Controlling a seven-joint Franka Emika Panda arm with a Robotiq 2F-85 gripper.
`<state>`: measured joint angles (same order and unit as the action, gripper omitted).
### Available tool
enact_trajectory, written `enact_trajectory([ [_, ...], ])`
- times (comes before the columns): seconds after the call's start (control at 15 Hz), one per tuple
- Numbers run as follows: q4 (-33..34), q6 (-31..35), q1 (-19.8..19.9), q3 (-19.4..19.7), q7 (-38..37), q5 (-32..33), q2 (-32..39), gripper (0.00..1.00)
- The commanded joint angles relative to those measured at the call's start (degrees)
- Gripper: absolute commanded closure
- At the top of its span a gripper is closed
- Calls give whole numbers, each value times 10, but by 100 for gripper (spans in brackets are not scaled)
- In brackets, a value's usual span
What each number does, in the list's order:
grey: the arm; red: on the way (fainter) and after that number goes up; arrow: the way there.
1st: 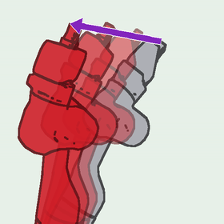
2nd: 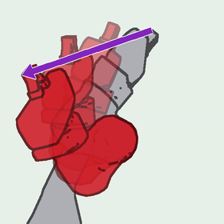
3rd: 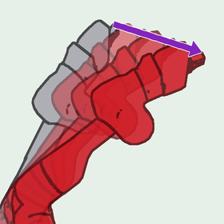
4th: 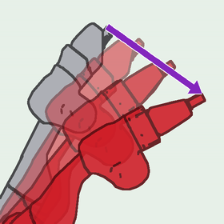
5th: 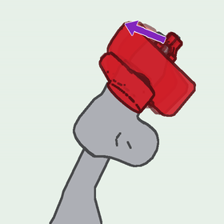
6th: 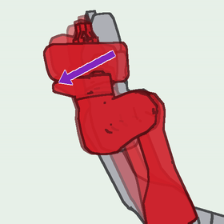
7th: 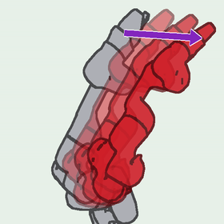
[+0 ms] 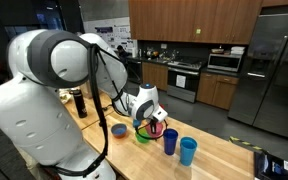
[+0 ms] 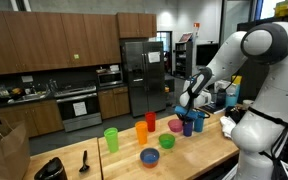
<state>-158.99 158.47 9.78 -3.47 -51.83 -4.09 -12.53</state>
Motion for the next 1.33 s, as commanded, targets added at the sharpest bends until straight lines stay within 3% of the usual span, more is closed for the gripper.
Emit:
enact_trajectory([
  [0.0, 0, -12, 24, 17, -15, 18, 5, 99],
  [0.4, -1, -2, 36, 36, -18, 22, 33, 99],
  [1.2, 0, 41, 4, 53, -7, 11, 102, 99],
  [1.27, 0, 45, 1, 54, -3, 11, 106, 72],
])
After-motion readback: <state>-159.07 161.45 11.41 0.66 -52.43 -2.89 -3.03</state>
